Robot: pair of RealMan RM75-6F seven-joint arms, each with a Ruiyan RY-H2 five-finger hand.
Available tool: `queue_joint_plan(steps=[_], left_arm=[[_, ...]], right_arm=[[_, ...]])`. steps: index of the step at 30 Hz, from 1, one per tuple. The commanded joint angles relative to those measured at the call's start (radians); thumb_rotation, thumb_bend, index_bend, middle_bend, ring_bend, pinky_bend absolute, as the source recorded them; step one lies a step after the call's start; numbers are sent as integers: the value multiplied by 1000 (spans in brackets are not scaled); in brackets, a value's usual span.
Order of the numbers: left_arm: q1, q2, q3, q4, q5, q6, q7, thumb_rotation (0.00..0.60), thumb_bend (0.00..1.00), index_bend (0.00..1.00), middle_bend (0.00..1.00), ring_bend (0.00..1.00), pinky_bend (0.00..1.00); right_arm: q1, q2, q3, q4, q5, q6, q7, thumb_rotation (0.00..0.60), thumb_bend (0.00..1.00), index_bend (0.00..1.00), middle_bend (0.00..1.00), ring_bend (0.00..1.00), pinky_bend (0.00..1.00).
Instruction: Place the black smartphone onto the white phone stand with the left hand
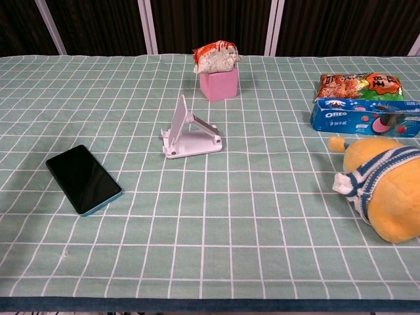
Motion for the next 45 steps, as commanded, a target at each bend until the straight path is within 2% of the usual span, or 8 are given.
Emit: queue_joint_plan(steps=[1,15,20,29,38,45], left_arm=[[-1,0,0,0,-1,-2,1,600,34,0,0,0,0],[-18,21,20,-3,11,-49,5,600,34,0,0,0,0],[-61,48,29,-7,-6,-131,62,600,34,0,0,0,0],[-220,55,35,39,-19,-355,240,600,78,2,5,0,0],[-353,28,25,81,-76,-514,329,600,91,134,114,0,0],[-410,-6,30,98,-139,-558,375,600,92,200,142,0,0]], right_arm=[[0,0,0,-1,0,0,-1,600,369,0,0,0,140],[0,-1,1,-2,4,0,-5,600,369,0,0,0,140],[3,-2,3,-2,9,-4,-11,600,369,1,0,0,140],[9,0,7,-3,18,-16,-10,600,369,7,0,0,140],[12,0,9,-6,26,-21,-15,600,369,14,0,0,140],[13,1,9,-7,28,-22,-16,600,370,16,0,0,140]])
